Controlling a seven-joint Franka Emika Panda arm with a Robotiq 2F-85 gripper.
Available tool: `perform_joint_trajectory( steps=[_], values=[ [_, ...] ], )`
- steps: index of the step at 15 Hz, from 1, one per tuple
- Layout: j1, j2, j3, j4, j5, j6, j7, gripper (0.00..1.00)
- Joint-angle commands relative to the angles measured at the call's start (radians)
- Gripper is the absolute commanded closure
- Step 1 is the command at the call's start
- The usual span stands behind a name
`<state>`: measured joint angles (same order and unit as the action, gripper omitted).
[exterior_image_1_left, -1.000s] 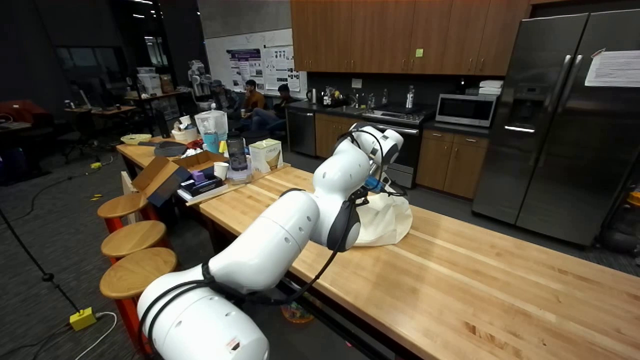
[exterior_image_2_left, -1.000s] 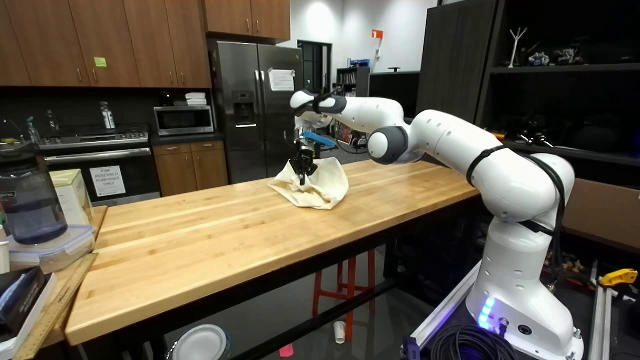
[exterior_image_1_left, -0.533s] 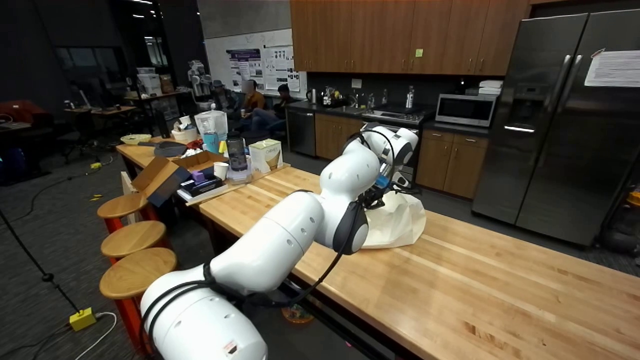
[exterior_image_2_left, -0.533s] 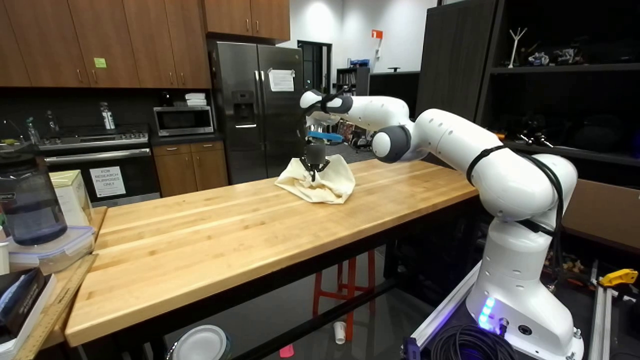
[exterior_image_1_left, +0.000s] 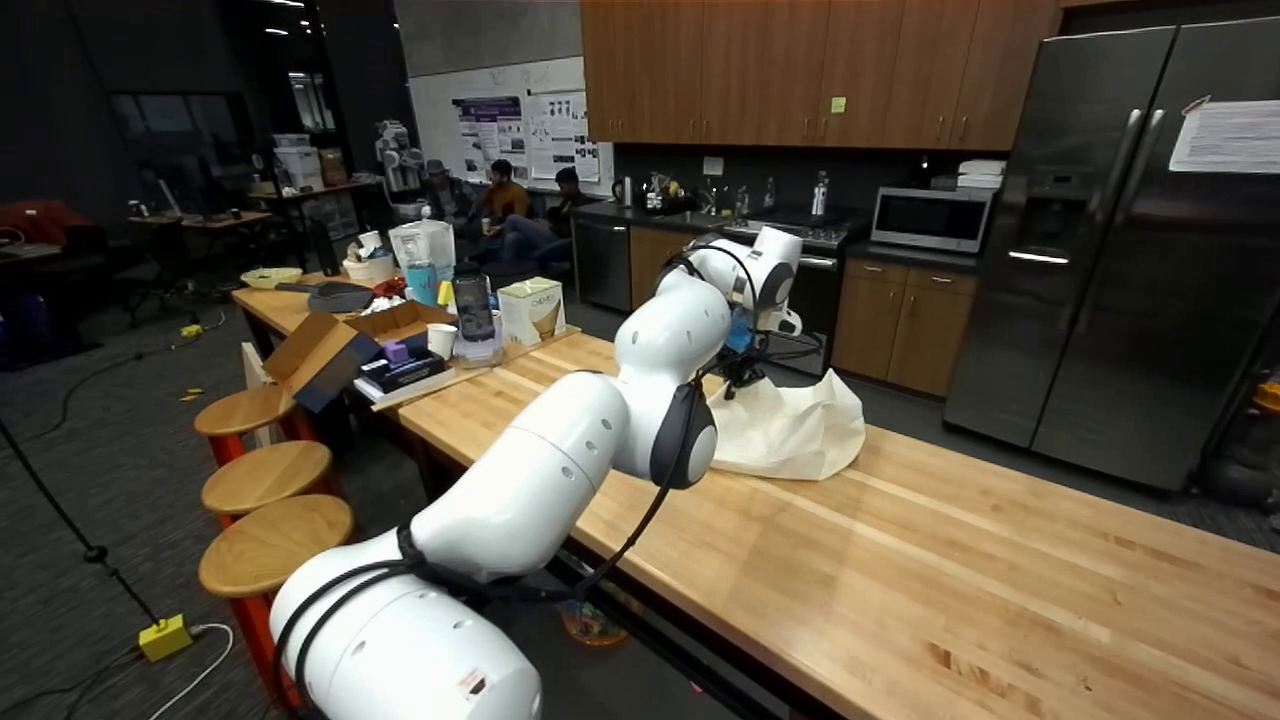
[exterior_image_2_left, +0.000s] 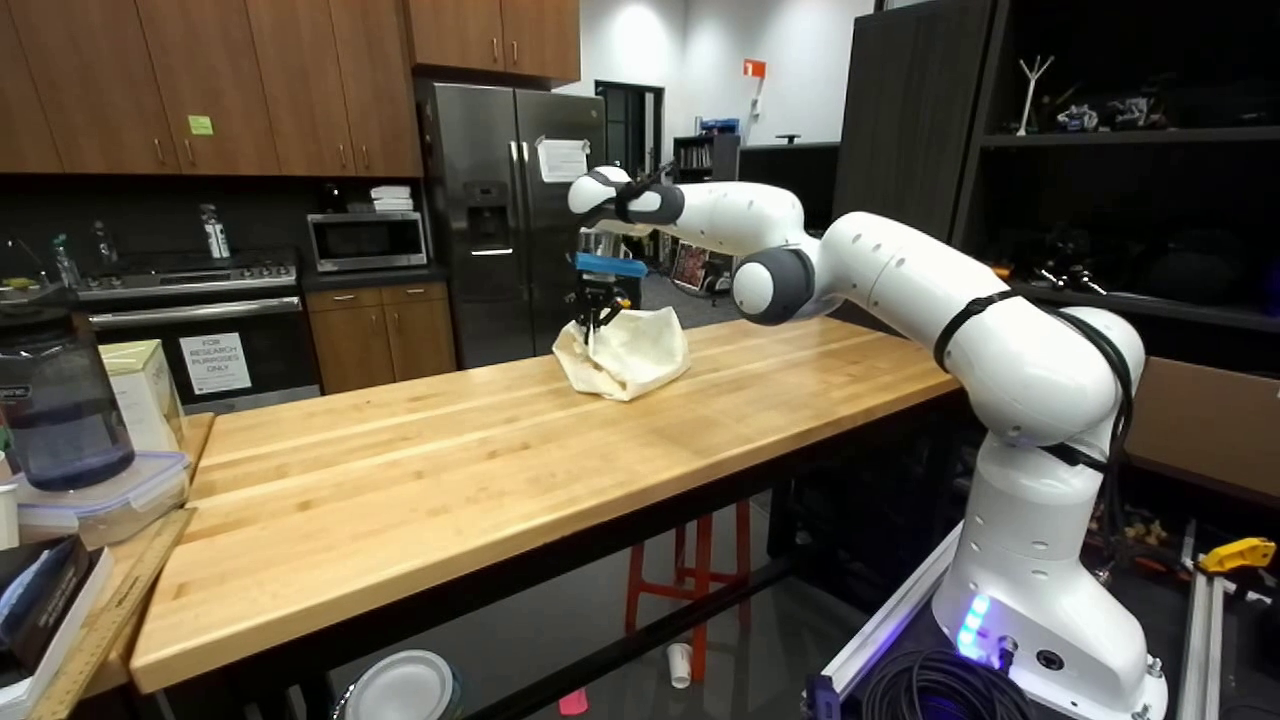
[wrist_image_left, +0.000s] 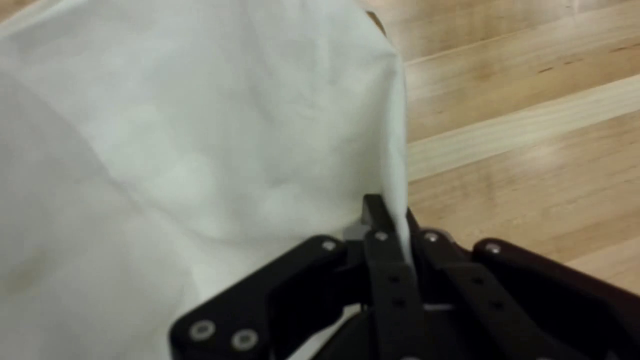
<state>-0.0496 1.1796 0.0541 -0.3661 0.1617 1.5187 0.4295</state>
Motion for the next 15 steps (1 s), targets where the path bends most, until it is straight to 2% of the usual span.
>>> perform_joint_trajectory(
  steps=[1, 5, 8, 9, 11, 13, 15],
  values=[
    [0.084, -0.053, -0.006, -0.024, -0.045, 0.032, -0.104, 0.99],
    [0.142, -0.072, 0.007, -0.048, -0.069, -0.051, -0.251, 0.99],
    [0.134, -0.05, 0.002, -0.035, -0.077, -0.208, -0.314, 0.99],
    [0.126, -0.066, -0.006, -0.072, -0.08, -0.252, -0.328, 0.99],
    [0.105, -0.067, -0.025, -0.086, -0.1, -0.357, -0.332, 0.99],
    [0.083, -0.065, -0.054, -0.09, -0.119, -0.433, -0.28, 0.99],
    [0.064, -0.062, -0.084, -0.079, -0.131, -0.457, -0.207, 0.99]
  ],
)
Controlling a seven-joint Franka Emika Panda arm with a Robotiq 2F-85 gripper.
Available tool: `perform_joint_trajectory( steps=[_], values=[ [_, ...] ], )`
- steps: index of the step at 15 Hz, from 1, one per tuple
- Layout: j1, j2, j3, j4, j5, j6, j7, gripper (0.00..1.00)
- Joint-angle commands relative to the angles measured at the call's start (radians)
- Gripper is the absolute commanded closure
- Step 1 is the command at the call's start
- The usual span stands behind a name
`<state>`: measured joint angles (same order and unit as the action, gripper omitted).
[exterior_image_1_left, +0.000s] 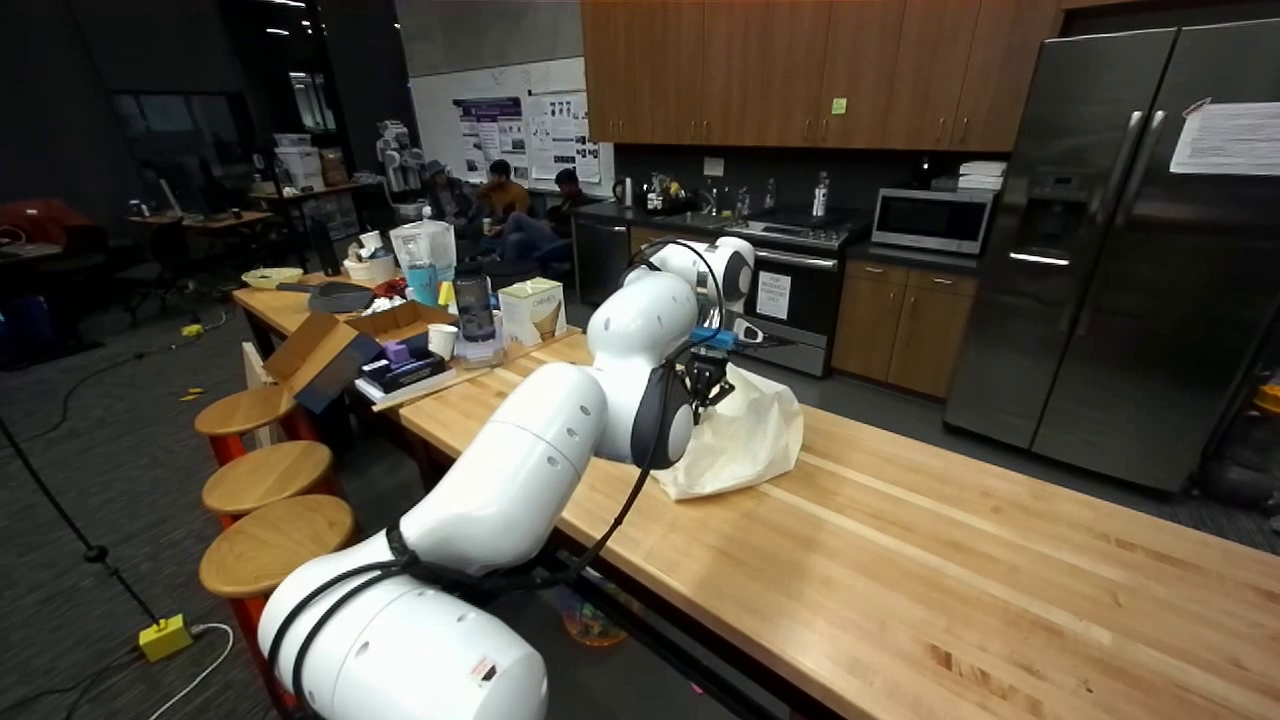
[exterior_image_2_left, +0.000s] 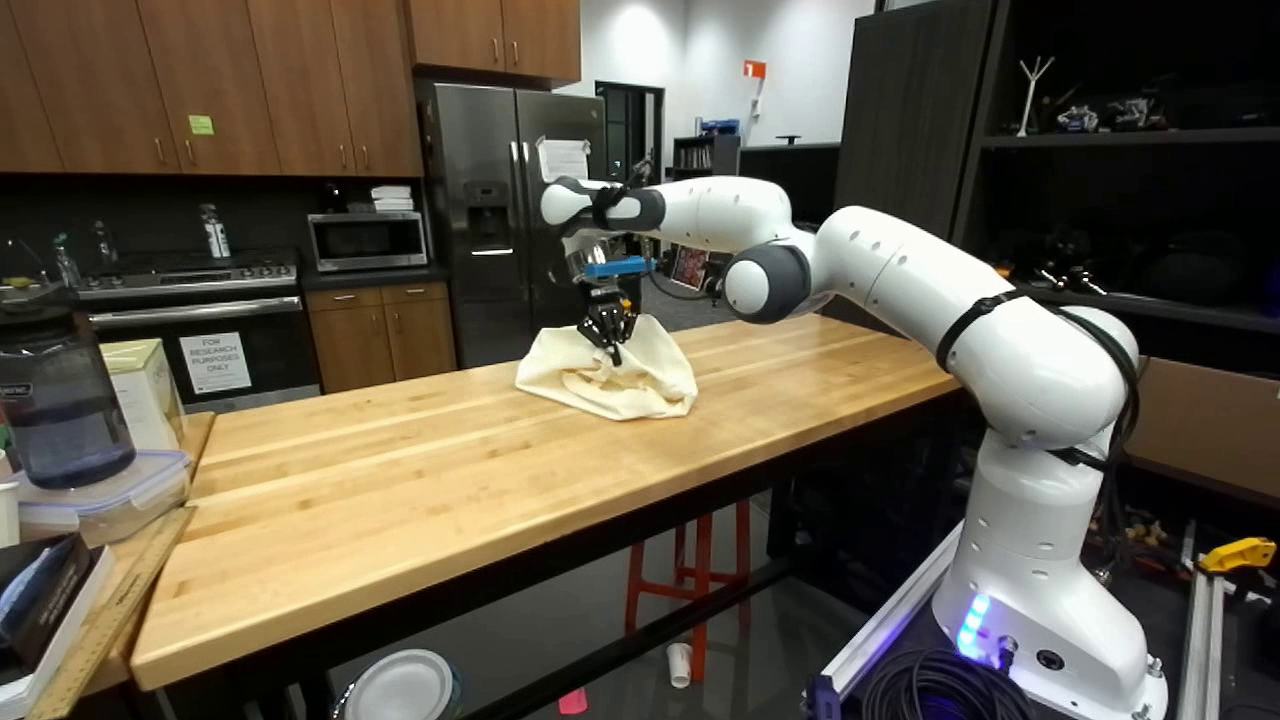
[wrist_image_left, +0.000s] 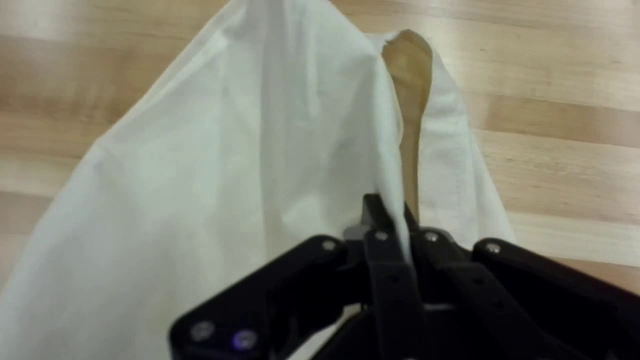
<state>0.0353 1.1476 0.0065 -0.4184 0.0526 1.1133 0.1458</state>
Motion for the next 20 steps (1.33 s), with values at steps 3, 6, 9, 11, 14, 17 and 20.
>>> perform_joint_trajectory(
  steps=[3, 6, 9, 11, 14, 17, 20],
  values=[
    [-0.051, -0.029, -0.066, -0.019, -0.015, -0.051, 0.199, 0.99],
    [-0.076, -0.023, -0.059, 0.005, 0.02, 0.025, 0.34, 0.99],
    [-0.067, -0.014, -0.057, 0.041, 0.015, 0.178, 0.402, 0.99],
    [-0.049, -0.01, -0.06, 0.059, 0.0, 0.292, 0.407, 0.99],
    [-0.01, -0.019, -0.054, 0.052, -0.022, 0.463, 0.345, 0.99],
    [0.037, -0.025, -0.038, 0.038, -0.029, 0.547, 0.226, 0.99],
    [0.063, -0.016, -0.01, 0.046, 0.008, 0.522, 0.092, 0.99]
  ],
)
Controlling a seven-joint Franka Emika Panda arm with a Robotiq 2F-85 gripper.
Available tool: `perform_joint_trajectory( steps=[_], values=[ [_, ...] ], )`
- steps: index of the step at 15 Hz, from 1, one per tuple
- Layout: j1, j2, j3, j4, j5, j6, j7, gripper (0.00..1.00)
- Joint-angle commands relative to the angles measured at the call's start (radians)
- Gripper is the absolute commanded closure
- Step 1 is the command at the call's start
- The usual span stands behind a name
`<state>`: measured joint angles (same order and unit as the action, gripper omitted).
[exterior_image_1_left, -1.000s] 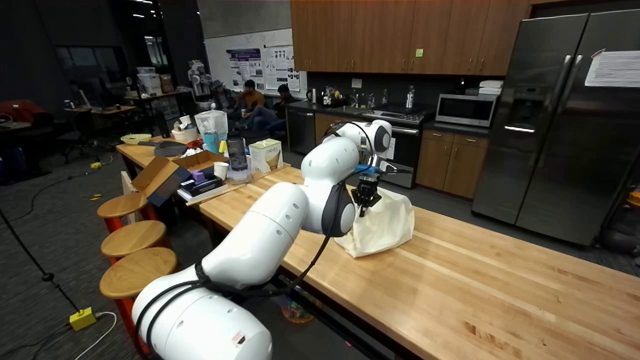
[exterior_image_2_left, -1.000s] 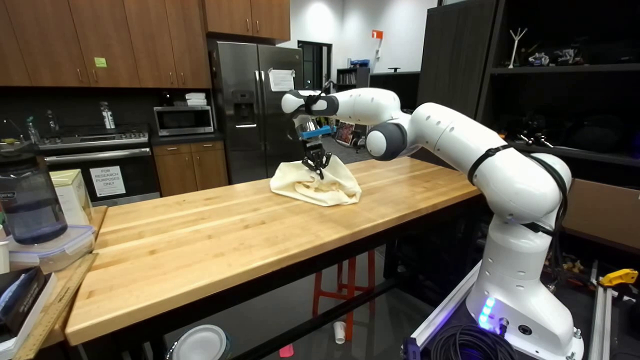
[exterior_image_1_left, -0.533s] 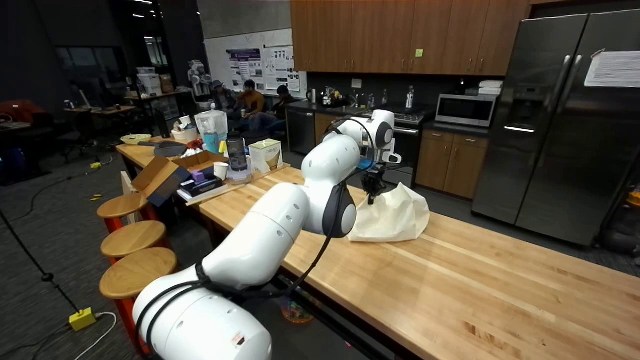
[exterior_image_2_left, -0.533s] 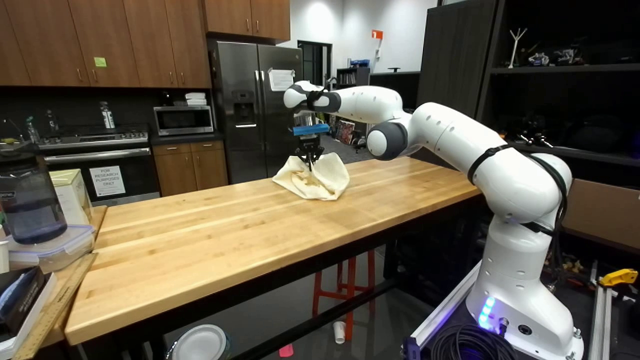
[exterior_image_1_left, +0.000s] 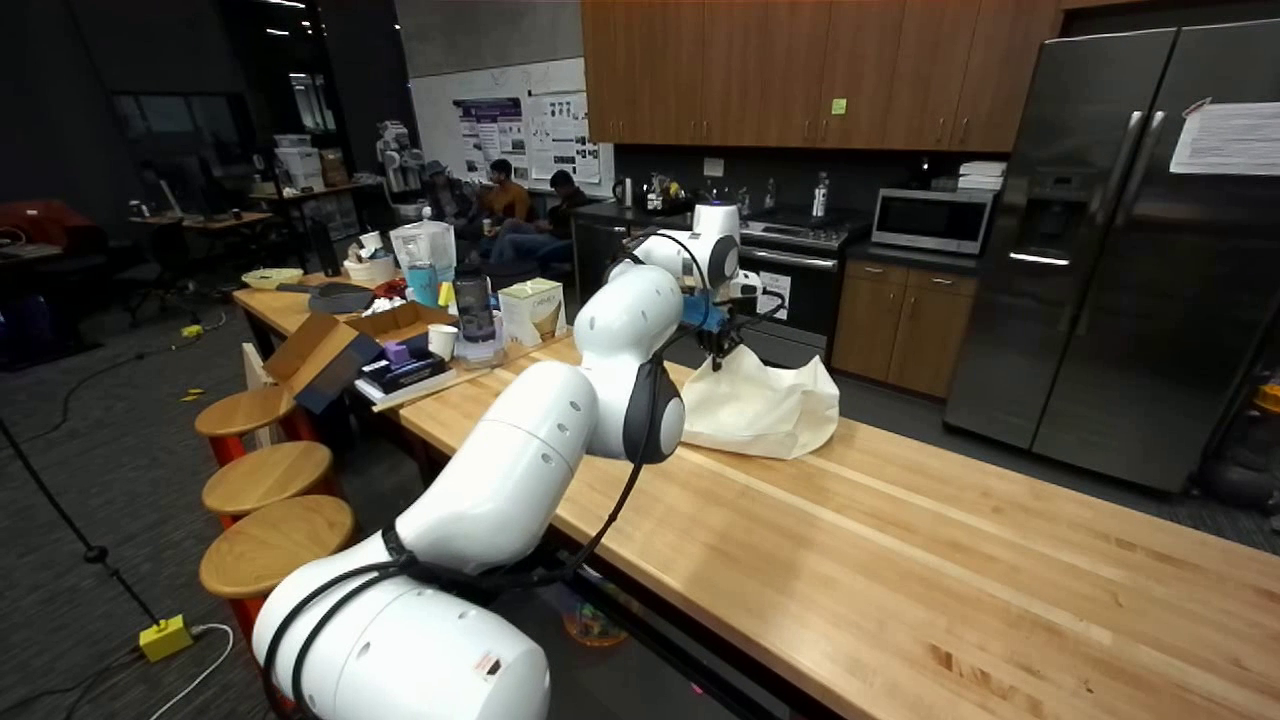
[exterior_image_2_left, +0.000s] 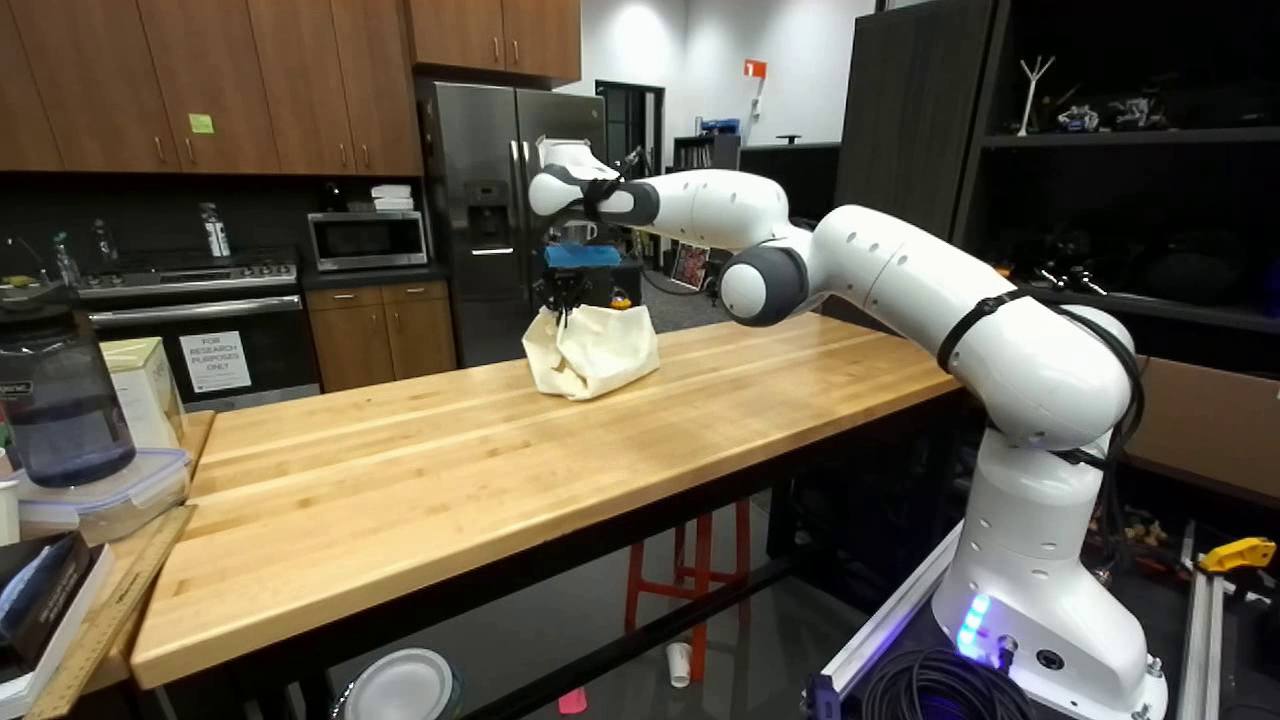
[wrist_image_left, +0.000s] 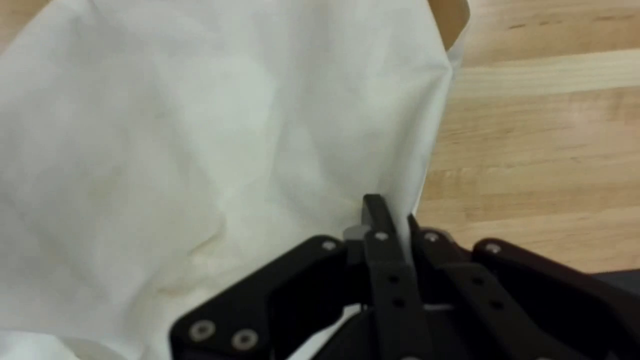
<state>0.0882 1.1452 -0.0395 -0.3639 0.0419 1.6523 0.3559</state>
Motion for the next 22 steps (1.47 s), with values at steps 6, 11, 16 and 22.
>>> perform_joint_trajectory(
  steps=[6, 11, 16, 22],
  values=[
    [-0.039, -0.011, 0.124, -0.023, 0.065, -0.169, -0.389, 0.99],
    [-0.116, -0.001, 0.149, -0.012, 0.079, -0.445, -0.565, 0.99],
    [-0.2, -0.007, 0.123, -0.067, 0.074, -0.675, -0.507, 0.99],
    [-0.283, 0.009, 0.078, -0.055, 0.081, -0.603, -0.277, 0.99]
  ],
)
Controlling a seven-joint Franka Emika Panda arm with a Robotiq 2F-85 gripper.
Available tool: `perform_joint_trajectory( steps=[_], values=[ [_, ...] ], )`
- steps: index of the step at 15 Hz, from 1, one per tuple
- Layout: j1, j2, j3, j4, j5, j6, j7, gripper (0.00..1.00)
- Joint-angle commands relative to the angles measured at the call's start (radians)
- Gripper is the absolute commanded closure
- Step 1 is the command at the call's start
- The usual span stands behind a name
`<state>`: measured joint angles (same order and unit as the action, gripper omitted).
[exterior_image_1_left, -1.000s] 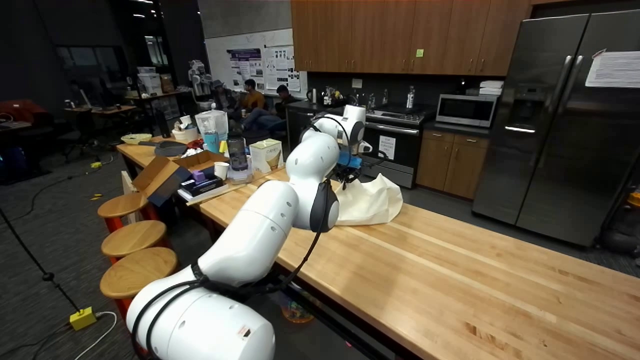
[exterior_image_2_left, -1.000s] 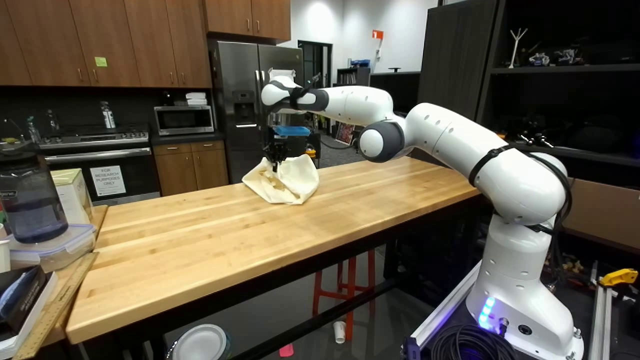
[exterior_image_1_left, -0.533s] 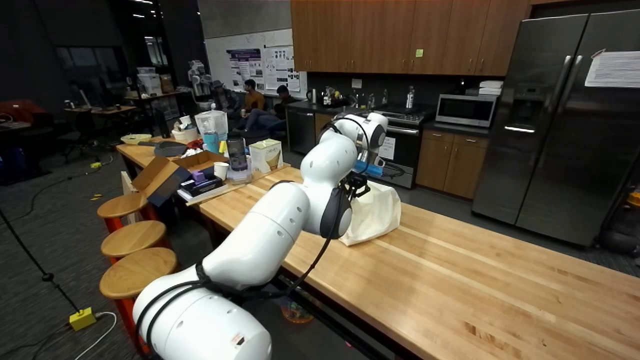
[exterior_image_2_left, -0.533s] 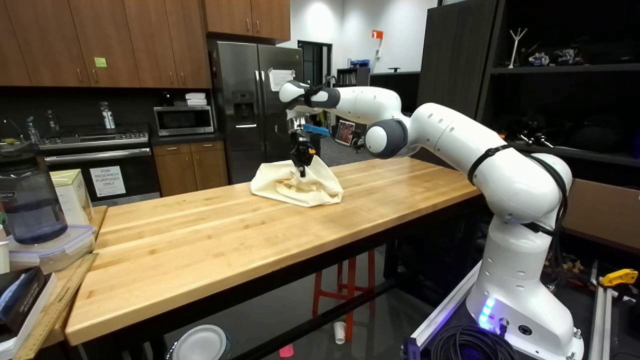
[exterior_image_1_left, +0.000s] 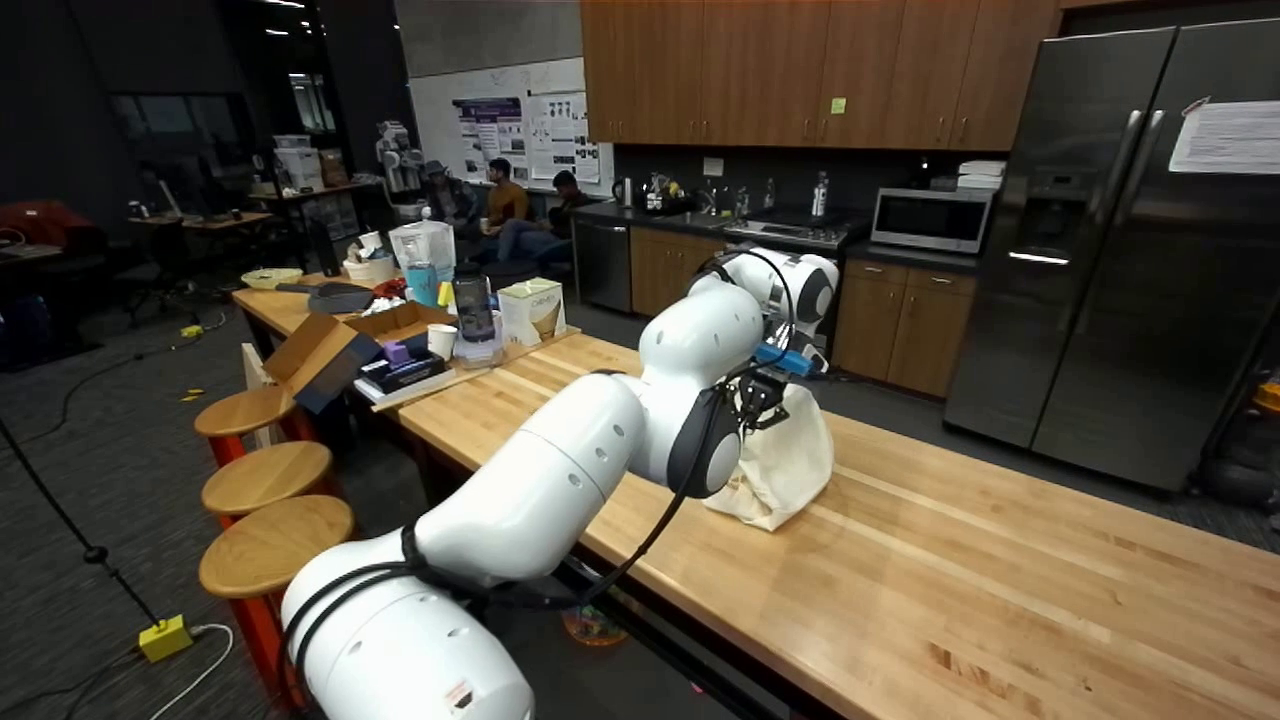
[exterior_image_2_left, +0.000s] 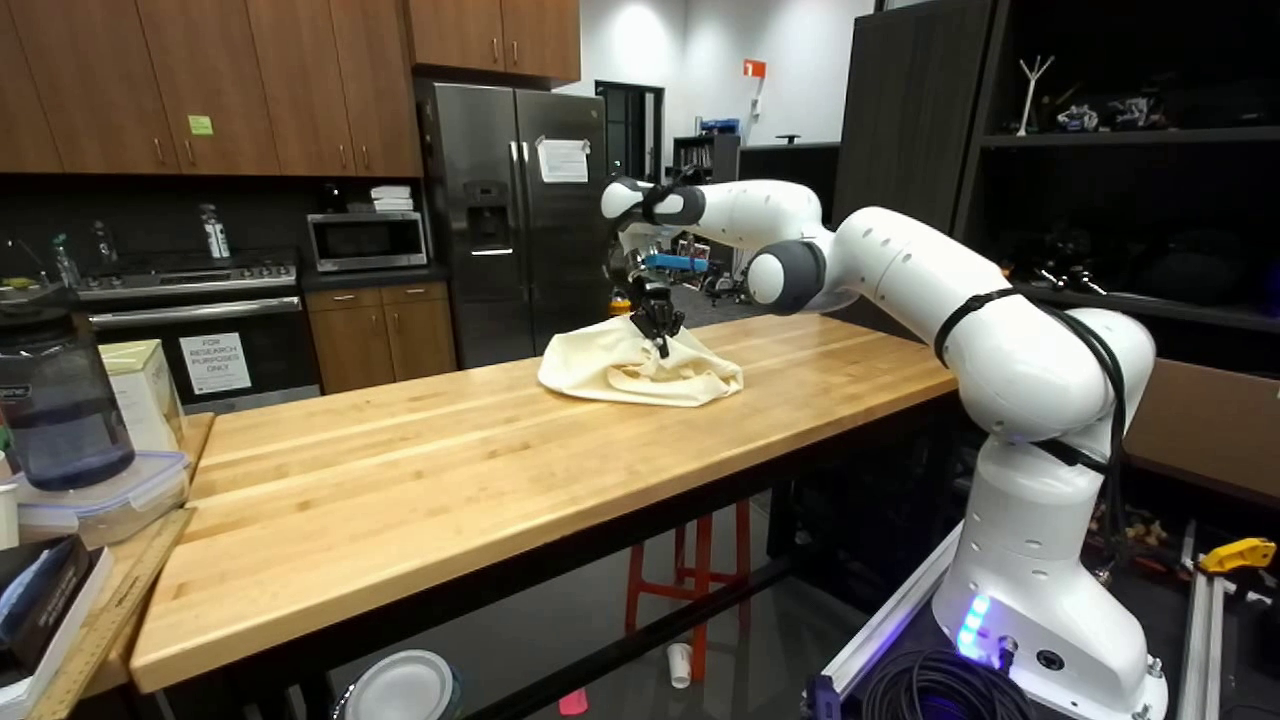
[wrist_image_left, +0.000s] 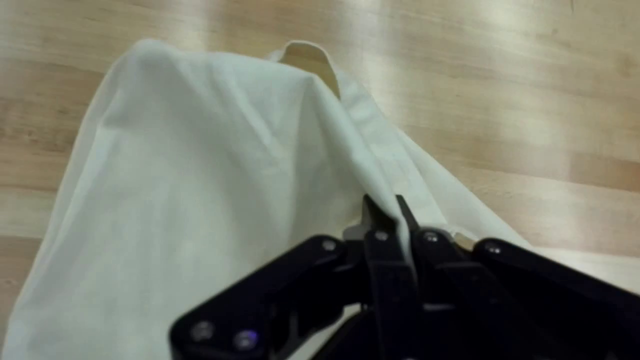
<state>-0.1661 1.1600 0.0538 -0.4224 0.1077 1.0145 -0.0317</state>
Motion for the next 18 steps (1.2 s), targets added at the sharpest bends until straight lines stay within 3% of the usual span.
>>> perform_joint_trajectory(
  steps=[1, 5, 8, 10, 12, 18],
  values=[
    [-0.038, -0.01, -0.017, 0.007, 0.019, 0.056, 0.151, 0.99],
    [-0.044, -0.019, -0.002, 0.033, 0.045, 0.185, 0.32, 0.99],
    [0.004, -0.008, 0.012, 0.076, 0.069, 0.351, 0.376, 0.99],
    [0.059, -0.017, 0.014, 0.058, 0.059, 0.474, 0.326, 0.99],
    [0.111, -0.02, 0.025, 0.041, 0.05, 0.52, 0.246, 0.99],
    [0.222, -0.004, 0.029, 0.053, 0.043, 0.426, 0.018, 0.99]
  ],
)
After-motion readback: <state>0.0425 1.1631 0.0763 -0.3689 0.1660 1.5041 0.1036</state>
